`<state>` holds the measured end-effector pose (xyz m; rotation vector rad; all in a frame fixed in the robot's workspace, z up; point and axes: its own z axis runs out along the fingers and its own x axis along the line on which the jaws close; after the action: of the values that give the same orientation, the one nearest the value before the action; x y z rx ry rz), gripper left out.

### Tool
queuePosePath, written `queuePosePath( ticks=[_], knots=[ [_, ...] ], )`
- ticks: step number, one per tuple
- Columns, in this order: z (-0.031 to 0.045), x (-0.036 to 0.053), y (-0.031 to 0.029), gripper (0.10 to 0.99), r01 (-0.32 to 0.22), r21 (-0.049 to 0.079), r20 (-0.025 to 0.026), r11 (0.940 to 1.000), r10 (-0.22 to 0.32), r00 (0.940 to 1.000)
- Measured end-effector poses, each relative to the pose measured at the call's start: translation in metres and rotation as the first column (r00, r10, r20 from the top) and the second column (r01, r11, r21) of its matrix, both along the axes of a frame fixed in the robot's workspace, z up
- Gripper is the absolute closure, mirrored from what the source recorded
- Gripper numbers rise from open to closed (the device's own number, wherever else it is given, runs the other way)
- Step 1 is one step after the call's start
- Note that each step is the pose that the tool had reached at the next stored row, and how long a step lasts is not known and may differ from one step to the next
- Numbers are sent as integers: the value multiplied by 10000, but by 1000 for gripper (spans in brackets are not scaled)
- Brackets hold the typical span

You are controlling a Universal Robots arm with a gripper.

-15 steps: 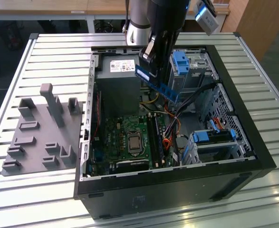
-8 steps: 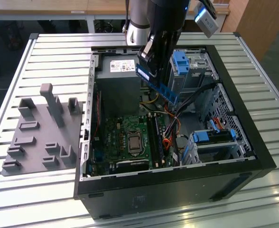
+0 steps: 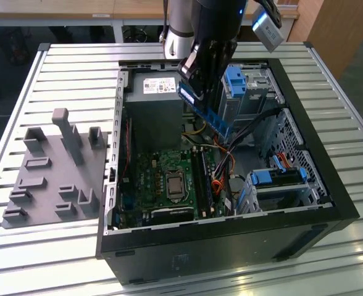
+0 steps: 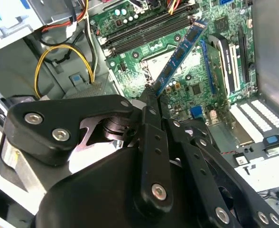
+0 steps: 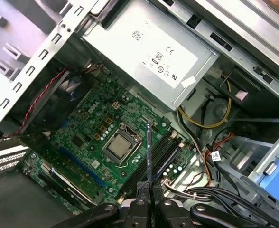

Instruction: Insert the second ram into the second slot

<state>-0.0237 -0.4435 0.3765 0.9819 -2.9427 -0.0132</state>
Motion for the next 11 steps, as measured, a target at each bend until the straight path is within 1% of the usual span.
queuePosePath(
  ticks=[3,6,9,11],
  knots=[
    [-1,0,0,949,306,-11,0,9995,-306,9995],
    [-2,0,0,949,705,-35,1,9975,-705,9975],
    [-3,0,0,949,1172,-61,4,9931,-1172,9931],
    [-4,0,0,949,1506,-72,4,9886,-1506,9886]
  ],
)
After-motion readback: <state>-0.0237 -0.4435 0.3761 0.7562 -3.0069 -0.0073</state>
